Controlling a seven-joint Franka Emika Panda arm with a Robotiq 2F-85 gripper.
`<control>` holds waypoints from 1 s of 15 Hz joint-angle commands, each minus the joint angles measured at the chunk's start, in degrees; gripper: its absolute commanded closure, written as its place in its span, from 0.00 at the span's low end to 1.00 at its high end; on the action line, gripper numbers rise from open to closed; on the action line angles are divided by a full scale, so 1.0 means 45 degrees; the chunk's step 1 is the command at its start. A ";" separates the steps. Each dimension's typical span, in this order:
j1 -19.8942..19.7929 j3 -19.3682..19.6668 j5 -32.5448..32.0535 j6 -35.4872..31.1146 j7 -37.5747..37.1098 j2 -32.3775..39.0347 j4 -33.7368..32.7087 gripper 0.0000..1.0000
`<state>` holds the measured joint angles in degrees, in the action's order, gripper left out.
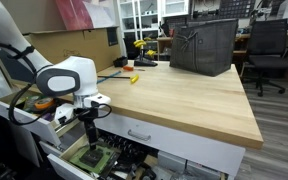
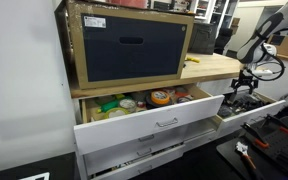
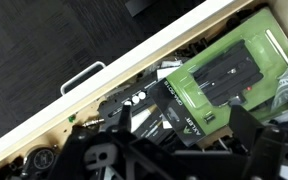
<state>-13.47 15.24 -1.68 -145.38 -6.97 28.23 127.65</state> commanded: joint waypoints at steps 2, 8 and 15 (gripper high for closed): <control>-0.1572 -0.0046 0.1947 0.0632 0.0215 0.0334 -0.0857 0.00; -0.3566 -0.0159 0.4483 0.0604 0.0369 0.0264 -0.1613 0.00; -0.3869 -0.0105 0.6304 0.0499 -0.0407 0.0551 -0.3016 0.00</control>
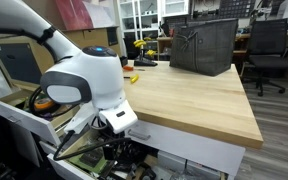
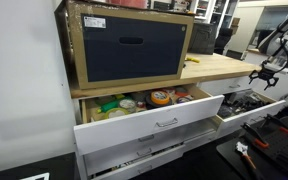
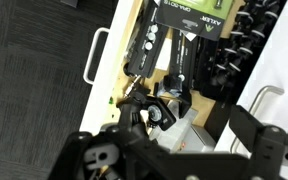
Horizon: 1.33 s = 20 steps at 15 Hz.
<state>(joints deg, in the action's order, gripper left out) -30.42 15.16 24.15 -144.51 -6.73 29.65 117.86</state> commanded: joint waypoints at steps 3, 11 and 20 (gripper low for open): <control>-0.0008 -0.0028 0.0776 0.0042 -0.0878 0.0655 -0.1565 0.00; -0.0147 -0.0183 0.0793 0.0021 -0.1680 0.2180 -0.2988 0.00; 0.0596 -0.0485 0.0421 -0.0962 -0.1944 0.3467 -0.3423 0.00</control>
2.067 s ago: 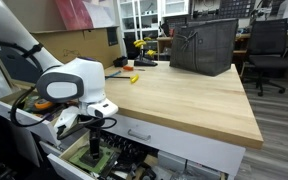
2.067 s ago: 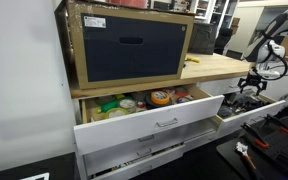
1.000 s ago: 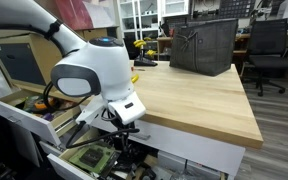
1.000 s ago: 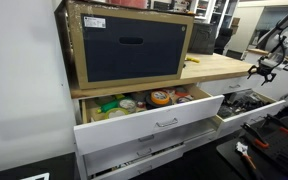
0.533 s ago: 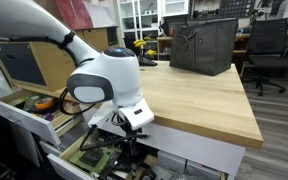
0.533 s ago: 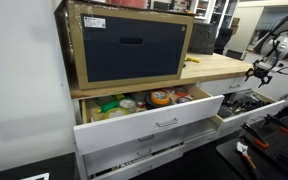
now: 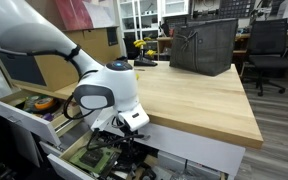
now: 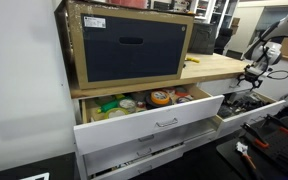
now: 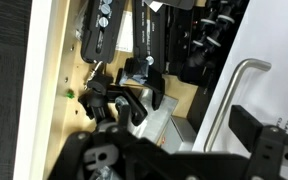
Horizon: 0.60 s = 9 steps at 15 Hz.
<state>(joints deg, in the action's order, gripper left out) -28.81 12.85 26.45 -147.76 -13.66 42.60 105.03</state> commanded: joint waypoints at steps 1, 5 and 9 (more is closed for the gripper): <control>0.0315 0.0107 -0.0156 -0.0310 -0.0505 0.0750 -0.0633 0.00; 0.0446 0.0359 -0.0340 -0.0377 -0.0752 0.1106 -0.0935 0.00; 0.0583 0.0346 -0.0255 -0.1155 -0.0529 0.0702 -0.0279 0.00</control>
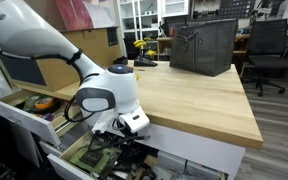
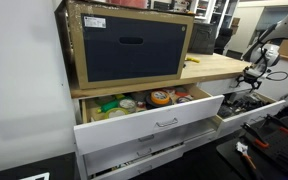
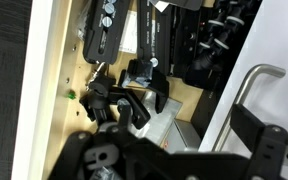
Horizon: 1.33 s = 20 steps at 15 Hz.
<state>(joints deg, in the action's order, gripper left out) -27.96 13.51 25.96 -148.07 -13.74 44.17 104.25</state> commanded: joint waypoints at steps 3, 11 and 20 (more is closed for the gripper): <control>0.0399 -0.0089 0.0039 -0.2076 -0.0020 -0.0067 0.0639 0.00; -0.0862 -0.1982 0.0348 -0.5944 0.1427 -0.0660 0.2607 0.00; -0.5835 -0.6941 -0.0613 -0.6688 0.3131 -0.0021 0.2673 0.00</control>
<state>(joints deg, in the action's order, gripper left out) -47.56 -10.69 24.33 -179.36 -1.37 43.15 116.86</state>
